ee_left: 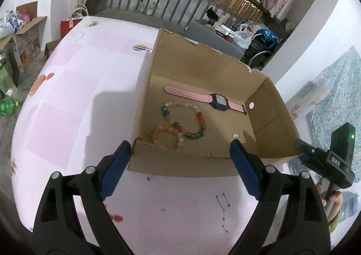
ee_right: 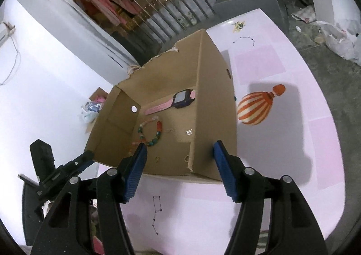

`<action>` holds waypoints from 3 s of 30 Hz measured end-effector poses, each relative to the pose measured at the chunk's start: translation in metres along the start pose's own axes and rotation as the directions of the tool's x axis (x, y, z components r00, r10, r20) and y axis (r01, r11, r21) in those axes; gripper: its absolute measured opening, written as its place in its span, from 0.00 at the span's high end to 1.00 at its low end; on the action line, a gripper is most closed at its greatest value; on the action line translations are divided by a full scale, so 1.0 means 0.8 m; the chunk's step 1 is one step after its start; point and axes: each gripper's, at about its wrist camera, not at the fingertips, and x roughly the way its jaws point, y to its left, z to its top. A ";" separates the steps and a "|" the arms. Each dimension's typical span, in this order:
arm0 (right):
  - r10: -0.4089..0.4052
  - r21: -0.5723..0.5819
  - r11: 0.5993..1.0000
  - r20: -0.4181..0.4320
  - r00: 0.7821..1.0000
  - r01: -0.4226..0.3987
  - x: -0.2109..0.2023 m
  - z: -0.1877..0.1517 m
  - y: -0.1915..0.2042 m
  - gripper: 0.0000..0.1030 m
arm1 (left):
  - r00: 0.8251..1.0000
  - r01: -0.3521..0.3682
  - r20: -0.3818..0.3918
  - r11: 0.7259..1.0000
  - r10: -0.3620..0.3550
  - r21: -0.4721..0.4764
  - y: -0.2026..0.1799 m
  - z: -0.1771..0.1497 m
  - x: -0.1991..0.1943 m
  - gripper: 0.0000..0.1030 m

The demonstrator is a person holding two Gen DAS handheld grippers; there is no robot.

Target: Organize jewelry

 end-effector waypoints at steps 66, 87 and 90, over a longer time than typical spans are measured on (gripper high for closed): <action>-0.352 -0.216 0.792 0.602 0.717 0.570 -0.158 -0.155 0.178 0.06 | 0.900 -0.376 0.318 0.898 0.297 0.227 -0.105 -0.095 -0.130 0.08; -0.463 -0.168 0.805 0.420 0.780 0.568 -0.116 -0.158 0.153 0.06 | 0.908 -0.403 0.218 0.889 0.358 0.218 -0.099 -0.101 -0.104 0.08; -0.474 -0.173 0.798 0.410 0.779 0.577 -0.110 -0.159 0.150 0.06 | 0.906 -0.411 0.209 0.884 0.369 0.222 -0.098 -0.102 -0.101 0.08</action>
